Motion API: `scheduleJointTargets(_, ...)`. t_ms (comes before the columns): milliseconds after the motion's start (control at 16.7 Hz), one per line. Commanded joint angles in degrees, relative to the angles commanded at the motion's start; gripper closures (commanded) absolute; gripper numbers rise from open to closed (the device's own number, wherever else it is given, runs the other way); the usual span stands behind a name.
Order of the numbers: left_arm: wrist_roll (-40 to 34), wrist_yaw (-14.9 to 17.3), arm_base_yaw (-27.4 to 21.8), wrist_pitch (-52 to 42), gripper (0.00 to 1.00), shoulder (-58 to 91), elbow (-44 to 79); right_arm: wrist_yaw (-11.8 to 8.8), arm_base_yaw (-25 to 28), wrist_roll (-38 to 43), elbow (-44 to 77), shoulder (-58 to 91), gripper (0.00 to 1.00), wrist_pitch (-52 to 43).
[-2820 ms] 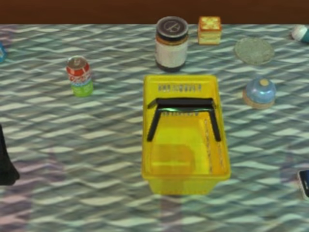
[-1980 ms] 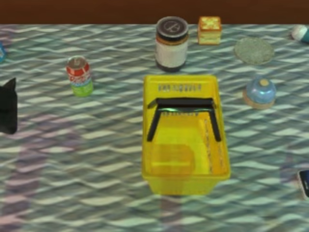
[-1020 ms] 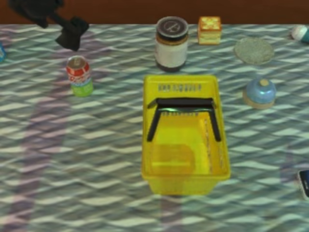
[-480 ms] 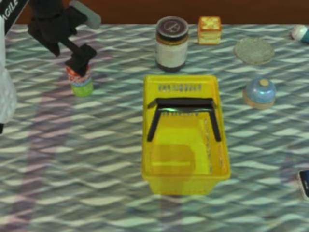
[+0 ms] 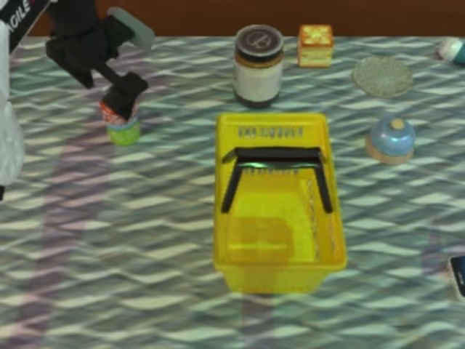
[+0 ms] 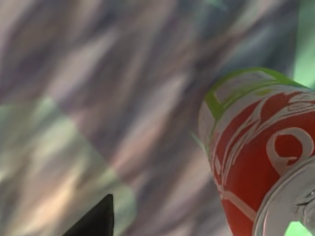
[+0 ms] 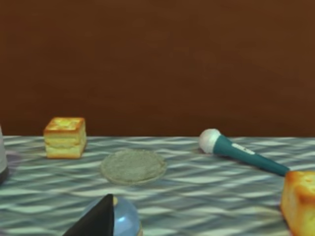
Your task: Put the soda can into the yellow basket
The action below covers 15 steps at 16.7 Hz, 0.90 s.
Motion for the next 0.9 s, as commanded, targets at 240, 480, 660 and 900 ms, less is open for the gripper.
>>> scheduleJointTargets(240, -0.25, -0.02, -0.22, 6.87, 0.0, -0.45, -7.38, 0.0, 0.0, 0.0, 0.0, 0.0, 0.0, 0.0)
scheduleJointTargets(480, -0.29, -0.03, -0.27, 8.24, 0.0, -0.49, -8.76, 0.0, 0.0, 0.0, 0.0, 0.0, 0.0, 0.0)
scheduleJointTargets(660, -0.29, -0.03, -0.27, 8.24, 0.15, -0.49, -8.76, 0.0, 0.0, 0.0, 0.0, 0.0, 0.0, 0.0)
scheduleJointTargets(900, -0.29, -0.03, -0.27, 8.24, 0.45, -0.49, -8.76, 0.0, 0.0, 0.0, 0.0, 0.0, 0.0, 0.0)
